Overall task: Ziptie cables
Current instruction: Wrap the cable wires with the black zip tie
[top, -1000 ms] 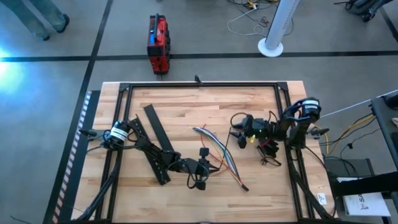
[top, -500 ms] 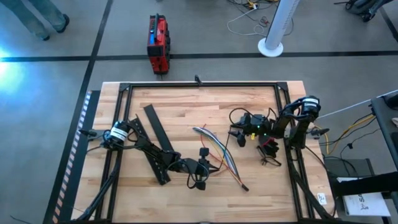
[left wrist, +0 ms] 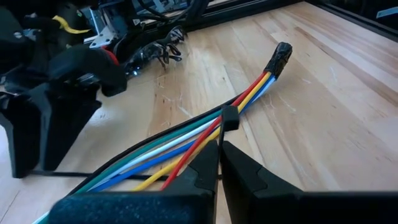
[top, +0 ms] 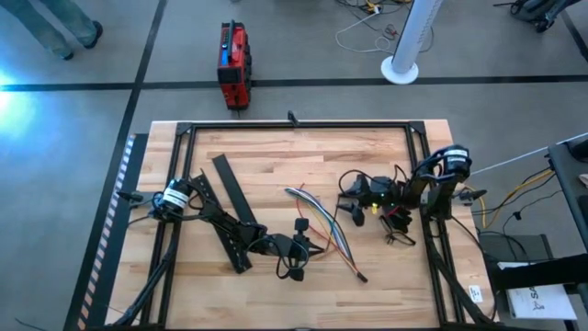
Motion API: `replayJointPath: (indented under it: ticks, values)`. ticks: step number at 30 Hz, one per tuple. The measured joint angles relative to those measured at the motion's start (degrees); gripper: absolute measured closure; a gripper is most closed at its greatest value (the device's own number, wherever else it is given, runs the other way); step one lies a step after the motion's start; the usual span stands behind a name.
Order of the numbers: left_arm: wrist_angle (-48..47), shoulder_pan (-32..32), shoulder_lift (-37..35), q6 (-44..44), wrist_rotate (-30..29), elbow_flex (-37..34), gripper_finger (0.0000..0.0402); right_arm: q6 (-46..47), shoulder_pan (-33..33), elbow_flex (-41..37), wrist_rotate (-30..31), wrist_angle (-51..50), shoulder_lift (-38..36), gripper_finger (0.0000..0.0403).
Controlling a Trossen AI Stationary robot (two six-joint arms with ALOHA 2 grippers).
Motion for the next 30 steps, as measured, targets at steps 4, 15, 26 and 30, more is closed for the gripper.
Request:
replayJointPath:
  ticks: [4,15,26,30]
  values:
    - [0.0,0.0,0.0,-0.4,-0.1,0.0,0.0402,0.2,0.7,0.0,-0.4,0.3,0.0,0.0204]
    - [0.0,0.1,0.0,-0.4,-0.1,0.0,0.0402,1.2,1.0,0.4,0.3,0.8,-0.6,0.0204]
    - [0.2,0.1,0.0,-0.6,-0.1,0.0,0.0402,-1.9,0.9,-1.0,7.2,-14.0,-15.3,0.0204]
    - [0.3,0.1,0.0,-0.6,-0.1,0.0,0.0402,-1.9,0.9,-1.0,9.1,-25.7,-24.5,0.0204]
